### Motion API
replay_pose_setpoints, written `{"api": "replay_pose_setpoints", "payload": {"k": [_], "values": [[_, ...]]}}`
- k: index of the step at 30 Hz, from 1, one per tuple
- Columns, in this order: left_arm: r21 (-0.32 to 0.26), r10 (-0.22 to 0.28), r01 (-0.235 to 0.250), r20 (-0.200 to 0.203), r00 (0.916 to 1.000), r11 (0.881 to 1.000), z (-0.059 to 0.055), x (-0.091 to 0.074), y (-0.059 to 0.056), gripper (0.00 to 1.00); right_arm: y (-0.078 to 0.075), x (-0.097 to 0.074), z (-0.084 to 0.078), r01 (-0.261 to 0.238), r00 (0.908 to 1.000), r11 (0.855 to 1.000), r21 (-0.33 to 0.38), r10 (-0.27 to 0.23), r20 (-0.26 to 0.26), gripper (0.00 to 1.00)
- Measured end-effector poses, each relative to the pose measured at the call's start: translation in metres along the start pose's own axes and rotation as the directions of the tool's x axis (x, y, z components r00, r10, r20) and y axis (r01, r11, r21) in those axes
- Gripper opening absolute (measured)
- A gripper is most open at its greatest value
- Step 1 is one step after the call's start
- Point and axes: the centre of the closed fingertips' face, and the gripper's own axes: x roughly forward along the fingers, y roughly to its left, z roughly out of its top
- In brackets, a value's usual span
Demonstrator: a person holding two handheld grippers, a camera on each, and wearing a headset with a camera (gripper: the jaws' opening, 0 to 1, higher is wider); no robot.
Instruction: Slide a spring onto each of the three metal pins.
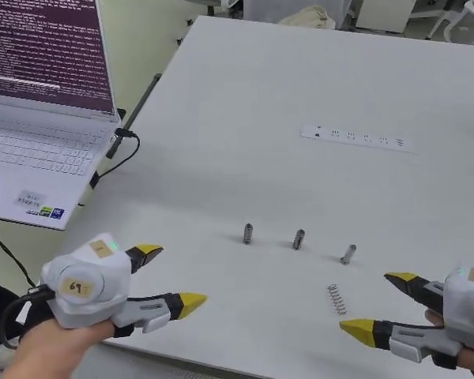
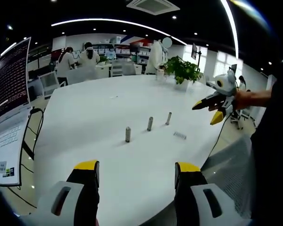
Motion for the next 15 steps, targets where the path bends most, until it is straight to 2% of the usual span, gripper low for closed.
{"api": "replay_pose_setpoints", "payload": {"k": [10, 15], "values": [[0.007, -0.020, 0.020, -0.005, 0.9998, 1.000, 0.001, 0.006, -0.005, 0.60, -0.005, -0.010, -0.003, 0.028, 0.9996, 0.999, 0.019, -0.028, 0.008, 0.76], [0.029, -0.052, 0.053, -0.009, 0.9986, 0.998, 0.005, 0.017, -0.015, 0.60, -0.007, -0.012, -0.007, 0.041, 0.9991, 0.999, 0.027, -0.041, 0.003, 0.75]]}}
